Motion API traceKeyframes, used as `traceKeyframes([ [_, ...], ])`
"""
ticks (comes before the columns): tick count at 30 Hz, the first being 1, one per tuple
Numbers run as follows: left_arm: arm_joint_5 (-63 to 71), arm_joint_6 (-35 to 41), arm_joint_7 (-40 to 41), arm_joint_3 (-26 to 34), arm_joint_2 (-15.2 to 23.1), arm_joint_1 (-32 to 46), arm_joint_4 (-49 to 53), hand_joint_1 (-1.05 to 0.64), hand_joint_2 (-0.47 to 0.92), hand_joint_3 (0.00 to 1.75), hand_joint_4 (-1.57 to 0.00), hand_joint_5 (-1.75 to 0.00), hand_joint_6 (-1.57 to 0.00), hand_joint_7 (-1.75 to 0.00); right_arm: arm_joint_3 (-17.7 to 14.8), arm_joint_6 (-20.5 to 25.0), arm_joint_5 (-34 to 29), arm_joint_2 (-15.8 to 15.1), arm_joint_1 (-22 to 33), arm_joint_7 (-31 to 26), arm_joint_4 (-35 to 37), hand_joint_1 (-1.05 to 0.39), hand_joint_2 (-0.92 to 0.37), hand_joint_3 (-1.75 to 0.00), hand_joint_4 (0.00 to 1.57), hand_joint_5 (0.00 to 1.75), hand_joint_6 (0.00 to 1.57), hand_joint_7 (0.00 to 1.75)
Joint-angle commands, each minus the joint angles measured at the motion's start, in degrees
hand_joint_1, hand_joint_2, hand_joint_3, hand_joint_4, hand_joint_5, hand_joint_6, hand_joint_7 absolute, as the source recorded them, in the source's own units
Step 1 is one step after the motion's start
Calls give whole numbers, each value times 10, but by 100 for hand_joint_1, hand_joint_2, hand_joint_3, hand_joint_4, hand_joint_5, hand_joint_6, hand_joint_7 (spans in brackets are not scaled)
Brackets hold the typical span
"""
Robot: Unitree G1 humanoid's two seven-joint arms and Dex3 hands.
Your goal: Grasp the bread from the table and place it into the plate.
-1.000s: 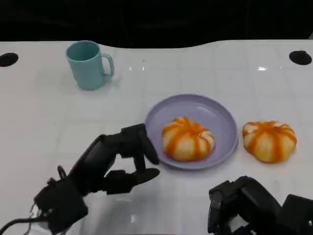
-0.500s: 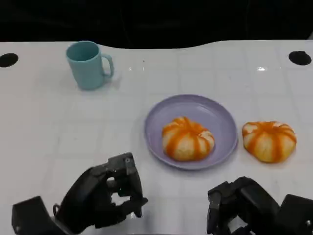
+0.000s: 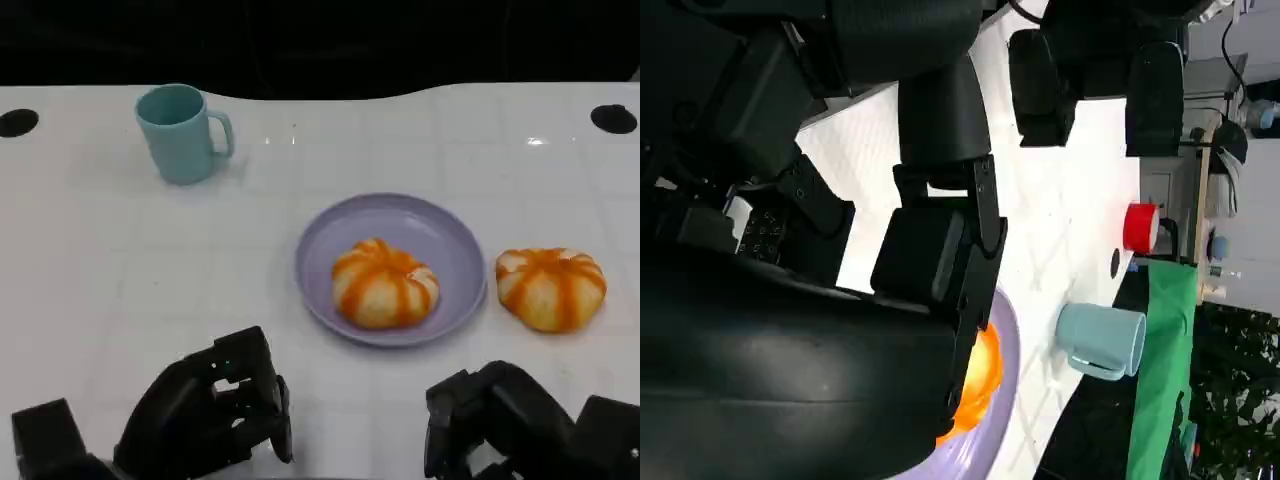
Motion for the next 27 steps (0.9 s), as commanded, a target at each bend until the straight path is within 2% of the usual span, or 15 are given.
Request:
traceKeyframes([
  [1,0,10,-13,11,0,1,4,-72,92,12,-82,-175,-63,-175,-5,7,10,-6,-2,2,1,-105,-10,-133,155,127,157,105],
  [27,10,43,-26,25,-7,1,-3,-74,92,10,-84,-175,-66,-175,-8,-4,5,-10,-3,1,3,-105,-11,-135,155,128,157,105],
])
